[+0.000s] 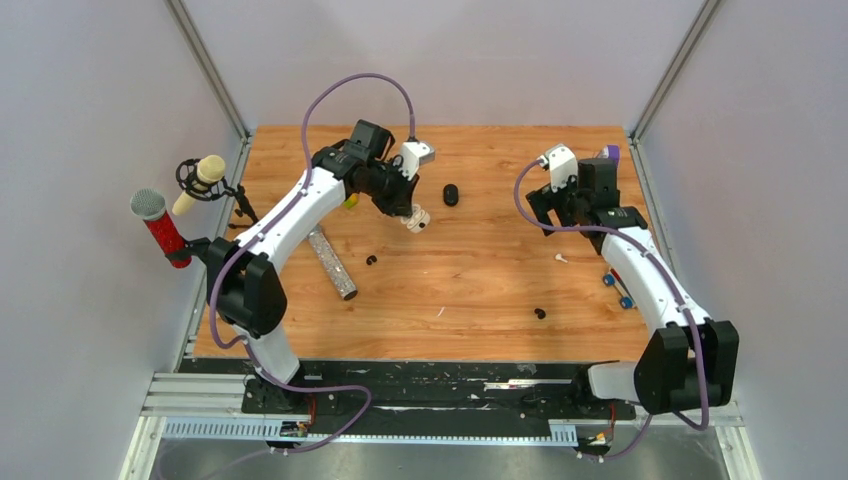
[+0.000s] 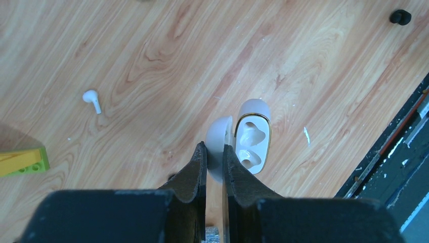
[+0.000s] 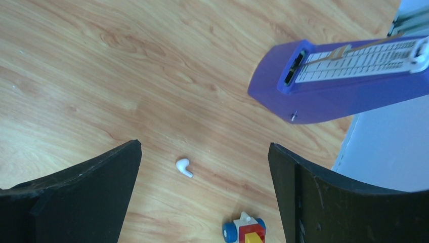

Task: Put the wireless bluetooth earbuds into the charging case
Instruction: Pick up the earbud from the center of the board.

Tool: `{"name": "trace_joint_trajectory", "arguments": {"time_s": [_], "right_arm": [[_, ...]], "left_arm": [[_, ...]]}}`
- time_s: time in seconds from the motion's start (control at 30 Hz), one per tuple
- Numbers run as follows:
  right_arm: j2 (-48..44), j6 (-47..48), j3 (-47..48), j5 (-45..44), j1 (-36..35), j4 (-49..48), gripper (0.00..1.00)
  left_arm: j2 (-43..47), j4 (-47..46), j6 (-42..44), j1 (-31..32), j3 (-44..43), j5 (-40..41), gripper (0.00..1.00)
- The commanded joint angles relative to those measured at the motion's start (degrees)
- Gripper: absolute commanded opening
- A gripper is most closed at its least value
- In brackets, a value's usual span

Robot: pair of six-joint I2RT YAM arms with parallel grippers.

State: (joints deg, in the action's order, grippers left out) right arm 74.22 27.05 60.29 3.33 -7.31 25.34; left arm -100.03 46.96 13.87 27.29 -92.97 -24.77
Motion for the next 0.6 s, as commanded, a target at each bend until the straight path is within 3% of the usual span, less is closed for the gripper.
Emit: {"name": "trace_joint_trajectory", "arguments": {"time_s": [0.0, 0.2, 0.57], "right_arm": [[1.72, 0.17, 2.07, -5.44, 0.27, 2.42, 1.0], [4.28, 1.19, 3.11, -8.25, 1.09, 4.23, 1.0], [10.95, 1.17, 8.46, -3.34, 4.23, 11.97, 1.0]], "left_arm": [[3.16, 0.5, 1.5, -0.04, -0.36, 0.49, 0.04], [2.81, 0.49, 0.88, 0.61, 0.82, -0.08, 0.04], [-0.46, -1.39, -0.27, 4.56, 1.55, 3.52, 0.02]]}}
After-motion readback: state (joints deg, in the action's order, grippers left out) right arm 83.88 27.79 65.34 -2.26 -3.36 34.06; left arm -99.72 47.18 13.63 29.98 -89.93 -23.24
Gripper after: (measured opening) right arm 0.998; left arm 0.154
